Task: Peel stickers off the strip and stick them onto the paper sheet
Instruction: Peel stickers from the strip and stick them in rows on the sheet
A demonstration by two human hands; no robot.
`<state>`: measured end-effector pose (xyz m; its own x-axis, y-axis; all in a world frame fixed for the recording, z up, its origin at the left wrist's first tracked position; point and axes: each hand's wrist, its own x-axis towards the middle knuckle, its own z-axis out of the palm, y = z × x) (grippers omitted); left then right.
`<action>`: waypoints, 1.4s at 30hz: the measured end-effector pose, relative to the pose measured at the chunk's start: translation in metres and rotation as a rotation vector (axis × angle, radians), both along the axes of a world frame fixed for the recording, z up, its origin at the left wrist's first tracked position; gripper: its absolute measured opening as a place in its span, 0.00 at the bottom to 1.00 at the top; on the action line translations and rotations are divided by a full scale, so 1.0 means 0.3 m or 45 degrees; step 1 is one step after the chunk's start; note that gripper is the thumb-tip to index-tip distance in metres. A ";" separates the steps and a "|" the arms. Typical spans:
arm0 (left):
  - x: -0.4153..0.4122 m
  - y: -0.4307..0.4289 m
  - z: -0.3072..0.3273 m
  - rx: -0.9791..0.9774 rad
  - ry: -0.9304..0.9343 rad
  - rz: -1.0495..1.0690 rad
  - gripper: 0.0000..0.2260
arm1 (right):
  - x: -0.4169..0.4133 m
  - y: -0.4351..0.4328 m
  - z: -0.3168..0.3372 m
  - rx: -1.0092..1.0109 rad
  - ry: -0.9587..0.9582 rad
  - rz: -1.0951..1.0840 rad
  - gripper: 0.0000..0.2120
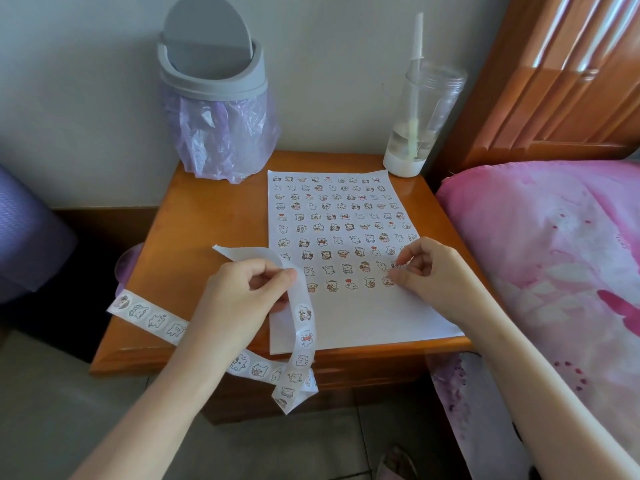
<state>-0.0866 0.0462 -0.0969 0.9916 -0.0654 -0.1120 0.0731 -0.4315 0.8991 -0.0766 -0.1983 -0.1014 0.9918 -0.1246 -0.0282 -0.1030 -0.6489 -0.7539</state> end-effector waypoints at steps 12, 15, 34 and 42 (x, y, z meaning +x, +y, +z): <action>-0.001 0.010 0.028 -0.101 -0.017 0.022 0.06 | -0.056 0.092 0.075 0.073 -0.218 0.038 0.04; -0.015 0.016 0.060 -0.195 -0.036 0.054 0.07 | -0.116 0.213 0.098 0.290 -0.143 0.254 0.07; -0.052 -0.006 0.099 -0.425 0.087 -0.124 0.06 | -0.158 0.278 0.097 0.497 -0.221 0.267 0.04; -0.058 -0.022 0.092 -0.390 -0.045 -0.089 0.06 | -0.155 0.274 0.086 0.418 -0.283 0.239 0.04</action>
<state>-0.1041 0.0395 -0.0693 0.9863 -0.1592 -0.0422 0.0193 -0.1429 0.9896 -0.1230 -0.1162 -0.0757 0.9829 0.0380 0.1802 0.1815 -0.3633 -0.9138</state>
